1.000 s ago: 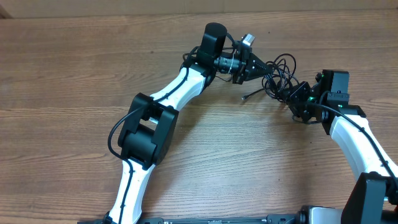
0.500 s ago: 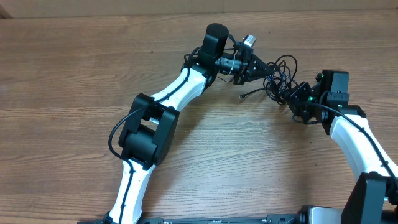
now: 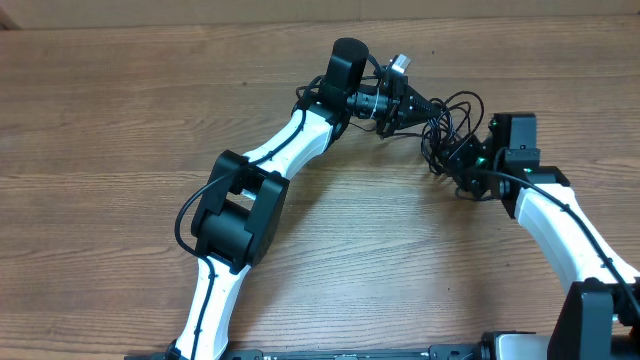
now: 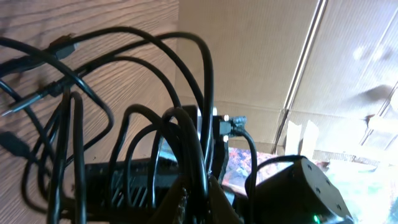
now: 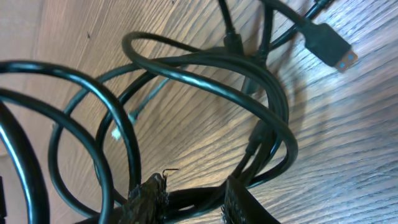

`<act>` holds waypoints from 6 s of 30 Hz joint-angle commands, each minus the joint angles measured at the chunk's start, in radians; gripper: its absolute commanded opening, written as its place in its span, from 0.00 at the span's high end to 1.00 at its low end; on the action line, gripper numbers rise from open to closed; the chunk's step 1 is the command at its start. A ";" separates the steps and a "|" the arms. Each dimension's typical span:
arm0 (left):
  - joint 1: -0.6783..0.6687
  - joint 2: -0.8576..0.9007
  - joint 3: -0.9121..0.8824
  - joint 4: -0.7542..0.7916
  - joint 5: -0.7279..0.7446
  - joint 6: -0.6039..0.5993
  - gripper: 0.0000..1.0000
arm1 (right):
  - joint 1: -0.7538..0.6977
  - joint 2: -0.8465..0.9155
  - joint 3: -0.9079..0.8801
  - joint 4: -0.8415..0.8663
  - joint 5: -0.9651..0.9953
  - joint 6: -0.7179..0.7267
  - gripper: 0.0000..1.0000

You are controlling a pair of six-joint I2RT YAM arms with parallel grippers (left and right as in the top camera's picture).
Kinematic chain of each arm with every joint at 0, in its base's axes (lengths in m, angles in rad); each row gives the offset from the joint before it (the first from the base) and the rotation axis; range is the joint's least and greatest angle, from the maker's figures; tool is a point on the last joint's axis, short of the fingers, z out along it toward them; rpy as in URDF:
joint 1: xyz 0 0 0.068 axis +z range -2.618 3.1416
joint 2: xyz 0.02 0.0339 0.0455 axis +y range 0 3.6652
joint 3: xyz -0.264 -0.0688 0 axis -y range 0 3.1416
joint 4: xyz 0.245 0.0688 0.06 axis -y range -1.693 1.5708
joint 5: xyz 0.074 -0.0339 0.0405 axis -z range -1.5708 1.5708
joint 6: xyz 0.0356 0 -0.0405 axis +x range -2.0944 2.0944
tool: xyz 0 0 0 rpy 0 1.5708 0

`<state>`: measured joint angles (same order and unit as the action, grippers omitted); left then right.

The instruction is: Untangle cables

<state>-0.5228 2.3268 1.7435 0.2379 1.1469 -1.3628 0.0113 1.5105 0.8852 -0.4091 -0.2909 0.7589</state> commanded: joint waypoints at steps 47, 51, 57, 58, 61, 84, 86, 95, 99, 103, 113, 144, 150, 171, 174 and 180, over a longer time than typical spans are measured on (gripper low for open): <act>0.017 0.005 0.002 0.000 0.000 -0.085 0.96 | 0.035 0.020 0.013 0.096 -0.069 -1.090 0.40; 0.016 0.005 0.002 0.000 0.003 -0.085 0.96 | 0.035 0.046 0.013 0.103 -0.069 -1.089 0.63; 0.016 0.005 0.002 0.000 -0.004 -0.089 0.96 | 0.035 0.046 0.013 0.099 -0.069 -1.089 0.88; 0.016 0.005 0.002 0.000 -0.006 -0.096 0.96 | 0.035 0.046 0.013 0.098 -0.069 -1.089 0.90; 0.018 0.005 0.002 0.000 -0.009 -0.104 0.96 | 0.035 0.046 0.013 0.090 -0.069 -1.079 0.93; 0.080 0.005 0.002 0.058 0.006 0.069 0.53 | 0.025 -0.118 0.014 0.041 -0.225 -0.896 0.96; 0.107 0.005 0.002 0.128 0.094 0.065 0.56 | 0.006 -0.121 0.014 0.040 -0.223 -0.872 0.96; 0.178 0.005 0.002 0.246 0.250 0.098 0.69 | -0.135 -0.121 0.014 0.040 -0.364 -0.728 0.96; 0.174 0.005 0.002 0.246 0.307 0.187 0.68 | -0.207 -0.121 0.014 0.085 -0.523 -0.633 0.96; 0.149 0.005 0.002 0.246 0.333 0.249 0.68 | -0.277 -0.121 0.014 0.139 -0.542 -0.386 0.96; 0.042 0.005 0.002 0.246 0.247 0.347 0.60 | -0.309 -0.121 0.014 0.245 -0.508 0.059 0.96; -0.130 -0.067 0.002 -0.247 -0.432 0.845 0.00 | -0.308 -0.118 0.014 0.281 -0.417 0.206 0.96; -0.140 -0.202 0.002 -0.428 -0.647 1.005 0.00 | -0.308 -0.117 0.014 0.281 -0.409 0.206 0.96; -0.256 -0.300 0.002 -0.641 -1.054 1.061 0.00 | -0.308 -0.117 0.014 0.281 -0.446 0.211 0.96; -0.257 -0.300 0.002 -0.644 -1.054 1.061 0.00 | -0.308 -0.117 0.014 0.281 -0.466 0.211 0.96; -0.259 -0.300 0.002 -0.655 -1.050 1.061 0.00 | -0.308 -0.117 0.014 0.281 -0.497 0.211 0.96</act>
<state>-0.7784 2.0312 1.7412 -0.4137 0.1223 -0.3286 -0.2985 1.4117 0.8848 -0.1417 -0.7483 0.9714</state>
